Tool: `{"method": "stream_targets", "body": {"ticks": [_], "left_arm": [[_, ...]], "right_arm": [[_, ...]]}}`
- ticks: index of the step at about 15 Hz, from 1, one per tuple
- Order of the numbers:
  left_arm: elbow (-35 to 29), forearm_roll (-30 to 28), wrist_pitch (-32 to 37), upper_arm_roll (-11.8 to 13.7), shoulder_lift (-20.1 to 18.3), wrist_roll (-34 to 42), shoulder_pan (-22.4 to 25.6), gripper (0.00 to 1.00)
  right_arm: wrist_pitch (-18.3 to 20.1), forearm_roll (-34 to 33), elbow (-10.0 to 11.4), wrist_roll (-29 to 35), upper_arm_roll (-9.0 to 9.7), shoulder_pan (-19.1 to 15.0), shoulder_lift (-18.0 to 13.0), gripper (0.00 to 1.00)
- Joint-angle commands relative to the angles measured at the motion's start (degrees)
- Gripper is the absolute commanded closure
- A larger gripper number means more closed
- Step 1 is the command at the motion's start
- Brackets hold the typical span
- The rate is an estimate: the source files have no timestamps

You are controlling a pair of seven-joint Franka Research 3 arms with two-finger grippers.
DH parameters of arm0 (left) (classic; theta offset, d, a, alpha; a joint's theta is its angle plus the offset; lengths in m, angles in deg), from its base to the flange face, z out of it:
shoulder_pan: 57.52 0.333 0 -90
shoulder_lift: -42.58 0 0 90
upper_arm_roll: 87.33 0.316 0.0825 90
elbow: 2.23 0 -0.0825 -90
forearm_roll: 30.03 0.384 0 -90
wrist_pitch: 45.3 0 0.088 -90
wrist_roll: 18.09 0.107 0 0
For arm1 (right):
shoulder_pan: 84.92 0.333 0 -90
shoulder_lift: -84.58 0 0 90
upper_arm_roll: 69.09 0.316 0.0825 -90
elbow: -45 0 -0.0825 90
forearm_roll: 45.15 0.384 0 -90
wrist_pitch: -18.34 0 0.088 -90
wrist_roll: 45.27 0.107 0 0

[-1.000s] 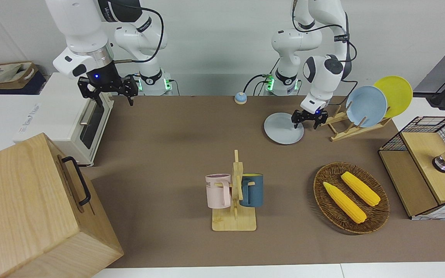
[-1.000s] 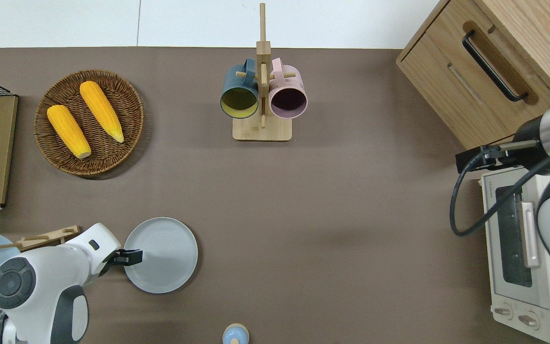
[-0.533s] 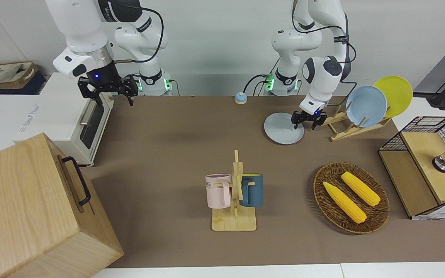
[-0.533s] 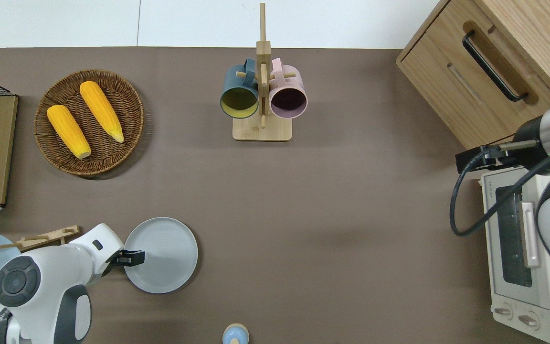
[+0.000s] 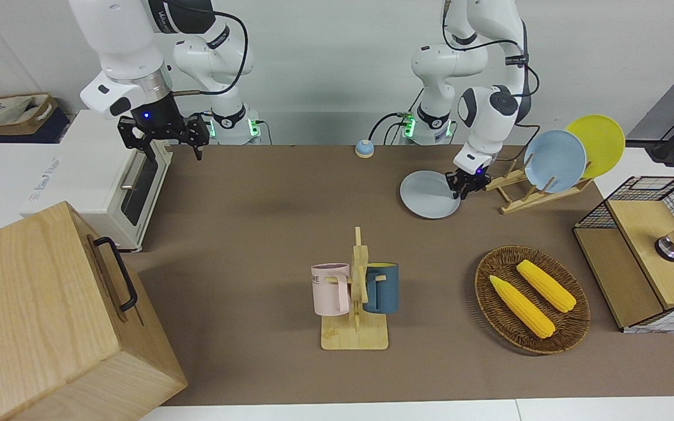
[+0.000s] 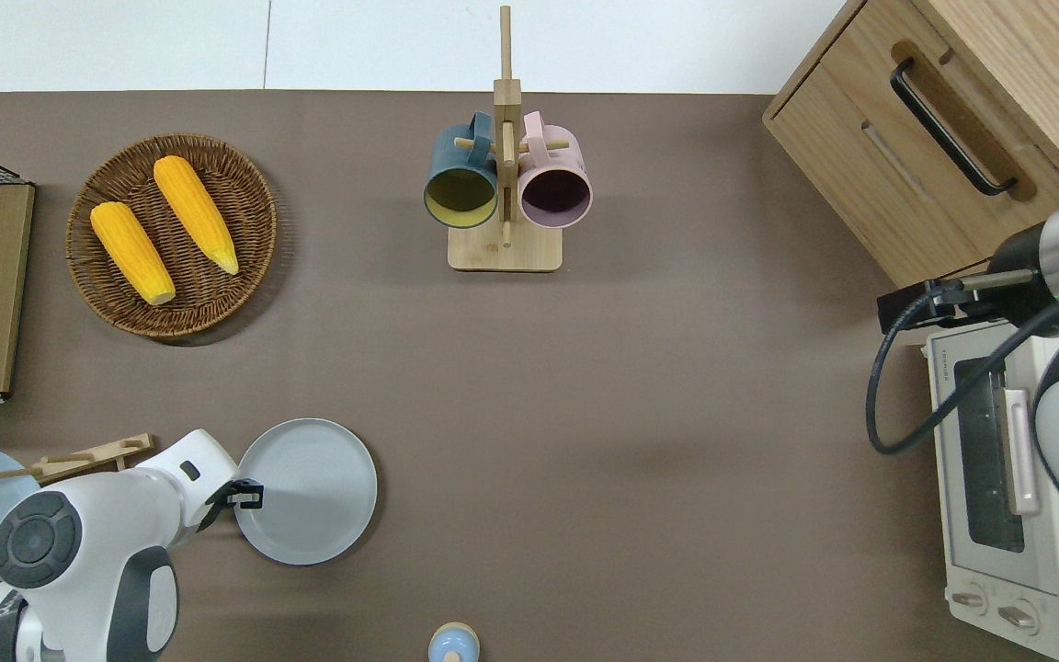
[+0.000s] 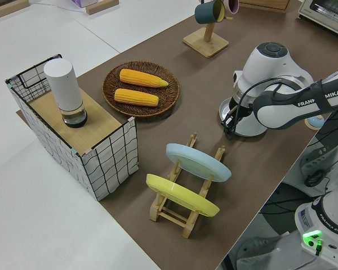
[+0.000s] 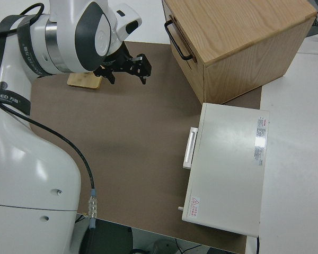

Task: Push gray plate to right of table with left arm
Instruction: 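Press the left gripper against the gray plate's rim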

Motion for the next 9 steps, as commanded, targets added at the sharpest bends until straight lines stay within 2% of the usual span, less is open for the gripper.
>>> {"method": "stream_targets", "body": {"ticks": [1, 5, 9], "left_arm": [[-0.83, -0.89, -1.62, 0.54, 0.12, 0.79, -0.74, 1.0], [-0.65, -0.89, -1.7, -0.25, 0.91, -0.35, -0.83, 1.0], [-0.04, -0.89, -1.7, -0.61, 1.79, -6.66, -5.12, 1.0]], "right_arm": [[0.59, 0.4, -0.08, 0.27, -0.01, -0.04, -0.33, 0.017], [0.59, 0.4, -0.08, 0.18, -0.01, -0.04, -0.33, 0.017], [0.59, 0.4, -0.08, 0.18, -0.01, -0.04, -0.33, 0.017]]}}
